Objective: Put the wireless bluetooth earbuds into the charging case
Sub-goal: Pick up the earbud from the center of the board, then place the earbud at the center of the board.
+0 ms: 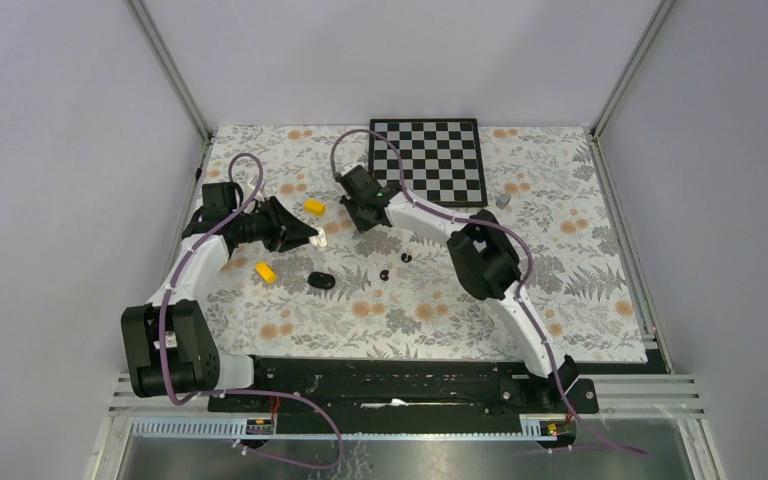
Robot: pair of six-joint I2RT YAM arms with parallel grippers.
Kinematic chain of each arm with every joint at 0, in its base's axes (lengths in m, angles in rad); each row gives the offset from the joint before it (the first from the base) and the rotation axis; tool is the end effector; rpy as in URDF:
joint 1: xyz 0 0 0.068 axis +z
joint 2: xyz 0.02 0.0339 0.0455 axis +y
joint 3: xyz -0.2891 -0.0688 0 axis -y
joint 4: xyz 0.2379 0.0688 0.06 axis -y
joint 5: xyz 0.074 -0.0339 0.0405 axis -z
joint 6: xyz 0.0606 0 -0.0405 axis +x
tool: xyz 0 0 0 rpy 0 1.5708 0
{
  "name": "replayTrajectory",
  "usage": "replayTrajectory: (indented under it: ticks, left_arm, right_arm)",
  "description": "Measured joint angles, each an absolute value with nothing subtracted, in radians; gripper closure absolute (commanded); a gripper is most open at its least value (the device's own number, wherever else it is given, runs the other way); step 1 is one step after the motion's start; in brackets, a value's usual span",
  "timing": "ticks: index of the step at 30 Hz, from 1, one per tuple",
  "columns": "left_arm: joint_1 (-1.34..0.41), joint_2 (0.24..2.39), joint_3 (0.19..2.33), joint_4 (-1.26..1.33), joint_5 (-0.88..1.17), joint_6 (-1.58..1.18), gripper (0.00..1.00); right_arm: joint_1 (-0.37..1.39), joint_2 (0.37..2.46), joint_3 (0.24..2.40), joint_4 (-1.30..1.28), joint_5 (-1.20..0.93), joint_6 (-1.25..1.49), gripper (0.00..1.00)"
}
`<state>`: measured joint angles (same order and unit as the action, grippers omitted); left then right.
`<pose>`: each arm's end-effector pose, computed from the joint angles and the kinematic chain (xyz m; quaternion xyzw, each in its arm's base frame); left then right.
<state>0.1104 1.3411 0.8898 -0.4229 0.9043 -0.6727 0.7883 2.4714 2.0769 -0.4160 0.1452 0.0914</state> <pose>0.2696 -0.0180 0.2597 -0.1848 0.8384 -0.4797 0.1810 0.4163 0.4062 0.1600 -0.2909 0.8797 0.0966 0.3635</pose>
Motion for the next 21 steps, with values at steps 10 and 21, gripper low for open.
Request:
replayTrajectory:
  ticks: [10,21]
  left_arm:
    - [0.107,1.340,0.889,-0.417,0.910,-0.674,1.00]
    - [0.037,1.332,0.886,-0.417,0.900,-0.676,1.00]
  right_arm:
    - [0.795,2.043,1.527,-0.273,0.147,0.083,0.90]
    - [0.782,1.663,1.012,-0.166,0.189,0.069,0.89]
